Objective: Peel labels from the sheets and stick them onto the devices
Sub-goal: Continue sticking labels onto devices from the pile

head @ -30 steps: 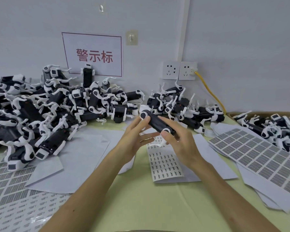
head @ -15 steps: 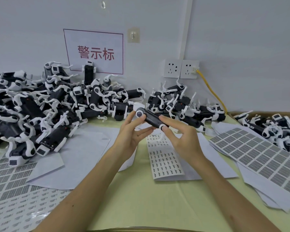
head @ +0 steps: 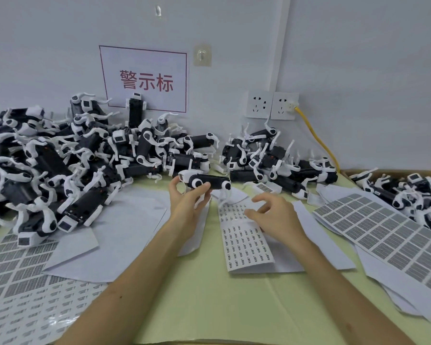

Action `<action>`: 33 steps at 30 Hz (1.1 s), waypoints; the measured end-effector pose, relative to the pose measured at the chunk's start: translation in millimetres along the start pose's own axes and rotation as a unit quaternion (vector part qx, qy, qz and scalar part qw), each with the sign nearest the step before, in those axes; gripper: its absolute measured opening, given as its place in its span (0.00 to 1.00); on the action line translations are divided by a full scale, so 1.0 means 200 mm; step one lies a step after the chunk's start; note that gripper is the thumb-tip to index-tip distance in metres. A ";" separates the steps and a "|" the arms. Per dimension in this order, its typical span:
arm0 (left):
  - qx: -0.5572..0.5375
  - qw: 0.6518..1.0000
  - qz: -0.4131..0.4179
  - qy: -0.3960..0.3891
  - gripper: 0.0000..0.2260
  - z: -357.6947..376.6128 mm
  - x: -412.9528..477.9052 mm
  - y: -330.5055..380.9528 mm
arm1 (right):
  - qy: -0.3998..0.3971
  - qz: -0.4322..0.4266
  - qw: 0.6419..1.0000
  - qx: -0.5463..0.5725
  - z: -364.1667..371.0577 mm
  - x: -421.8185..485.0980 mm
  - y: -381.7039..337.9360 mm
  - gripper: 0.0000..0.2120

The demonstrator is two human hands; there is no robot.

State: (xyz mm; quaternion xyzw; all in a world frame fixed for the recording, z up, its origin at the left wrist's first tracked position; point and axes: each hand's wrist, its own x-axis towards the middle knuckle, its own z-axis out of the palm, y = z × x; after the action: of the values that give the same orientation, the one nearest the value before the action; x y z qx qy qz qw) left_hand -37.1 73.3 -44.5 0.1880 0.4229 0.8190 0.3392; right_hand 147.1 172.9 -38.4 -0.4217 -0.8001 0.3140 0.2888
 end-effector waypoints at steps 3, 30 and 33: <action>-0.001 1.000 -0.002 0.029 0.32 -0.01 0.02 0.00 | -0.025 0.008 0.996 0.080 0.00 -0.01 -0.01 0.21; 0.530 0.841 0.073 0.082 0.45 -0.01 0.01 0.03 | 0.112 -0.071 0.891 0.435 -0.12 0.01 -0.07 0.14; 0.505 0.839 0.187 0.084 0.31 0.03 -0.05 0.05 | 0.088 -0.064 0.885 0.452 -0.12 0.00 -0.08 0.14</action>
State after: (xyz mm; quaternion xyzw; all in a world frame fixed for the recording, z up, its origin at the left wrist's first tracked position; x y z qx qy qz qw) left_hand -29.9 65.2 -32.6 0.3393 0.7614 0.5523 0.0014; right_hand 156.9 171.5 -11.7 -0.2192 -0.5680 0.5841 0.5368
